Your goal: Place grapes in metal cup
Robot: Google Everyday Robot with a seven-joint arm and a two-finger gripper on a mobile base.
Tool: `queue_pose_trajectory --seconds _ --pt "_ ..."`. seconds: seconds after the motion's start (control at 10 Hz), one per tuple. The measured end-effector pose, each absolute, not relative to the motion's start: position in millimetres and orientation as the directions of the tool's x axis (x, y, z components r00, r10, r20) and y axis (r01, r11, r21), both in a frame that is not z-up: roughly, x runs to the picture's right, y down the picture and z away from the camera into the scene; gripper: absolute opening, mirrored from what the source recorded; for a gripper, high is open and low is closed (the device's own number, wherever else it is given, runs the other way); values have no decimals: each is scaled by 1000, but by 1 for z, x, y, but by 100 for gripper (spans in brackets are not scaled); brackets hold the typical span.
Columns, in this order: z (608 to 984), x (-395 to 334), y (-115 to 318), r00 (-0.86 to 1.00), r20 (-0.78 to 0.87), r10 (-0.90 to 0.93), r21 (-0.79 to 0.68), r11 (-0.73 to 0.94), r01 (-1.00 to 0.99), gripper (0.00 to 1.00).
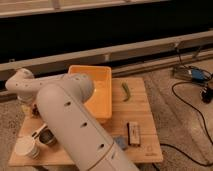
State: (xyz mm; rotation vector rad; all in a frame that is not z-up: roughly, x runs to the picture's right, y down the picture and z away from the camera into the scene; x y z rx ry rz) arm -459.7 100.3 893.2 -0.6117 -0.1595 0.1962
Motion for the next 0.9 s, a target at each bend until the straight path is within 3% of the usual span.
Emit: queue_pose_trajectory --seconds 0.3,0.7,0.9 --pt "901 -461 100 970 73 232 -586 797 -147 66" --pt "908 -460 98 970 55 238 -585 795 -162 28" --pt "909 -458 98 970 49 240 -587 792 -167 15"
